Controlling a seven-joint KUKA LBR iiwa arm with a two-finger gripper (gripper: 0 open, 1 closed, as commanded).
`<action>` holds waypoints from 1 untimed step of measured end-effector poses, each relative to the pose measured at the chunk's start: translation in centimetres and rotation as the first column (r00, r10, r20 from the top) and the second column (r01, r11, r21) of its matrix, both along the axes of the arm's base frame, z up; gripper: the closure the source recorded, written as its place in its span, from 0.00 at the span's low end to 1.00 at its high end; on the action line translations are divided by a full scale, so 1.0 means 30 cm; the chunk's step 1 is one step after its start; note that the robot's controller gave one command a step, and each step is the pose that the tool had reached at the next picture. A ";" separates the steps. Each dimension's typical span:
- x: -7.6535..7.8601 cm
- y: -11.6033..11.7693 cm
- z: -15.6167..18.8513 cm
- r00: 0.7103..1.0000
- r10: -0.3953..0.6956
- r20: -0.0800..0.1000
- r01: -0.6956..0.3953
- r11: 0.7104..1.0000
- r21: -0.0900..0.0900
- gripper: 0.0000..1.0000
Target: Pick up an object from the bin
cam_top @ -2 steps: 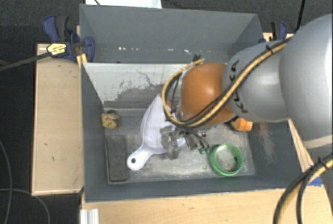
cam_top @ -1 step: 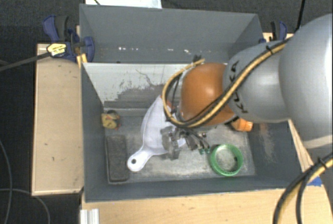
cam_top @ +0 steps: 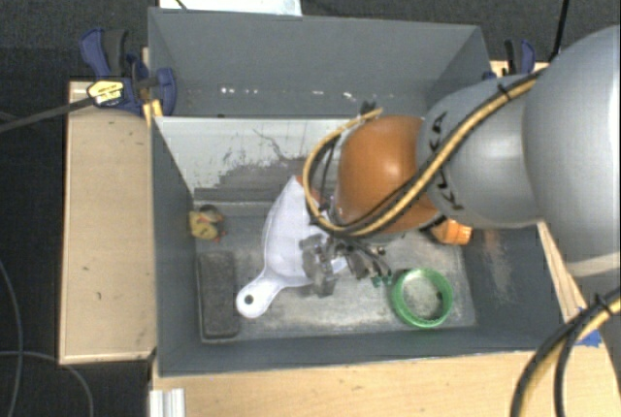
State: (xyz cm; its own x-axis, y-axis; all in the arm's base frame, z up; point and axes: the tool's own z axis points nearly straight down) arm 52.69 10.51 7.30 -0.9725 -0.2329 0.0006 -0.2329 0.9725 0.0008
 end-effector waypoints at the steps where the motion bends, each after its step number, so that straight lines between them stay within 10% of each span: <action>1: -0.007 -0.001 0.047 1.000 0.000 -0.007 0.000 1.000 -0.002 1.00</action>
Offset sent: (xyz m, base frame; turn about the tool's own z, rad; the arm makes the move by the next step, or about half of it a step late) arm -0.0001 -0.0001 0.0325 0.0000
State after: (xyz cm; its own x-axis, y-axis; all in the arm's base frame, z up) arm 52.49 10.48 8.71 -0.9726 -0.2325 0.0080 -0.2325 0.9726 0.0009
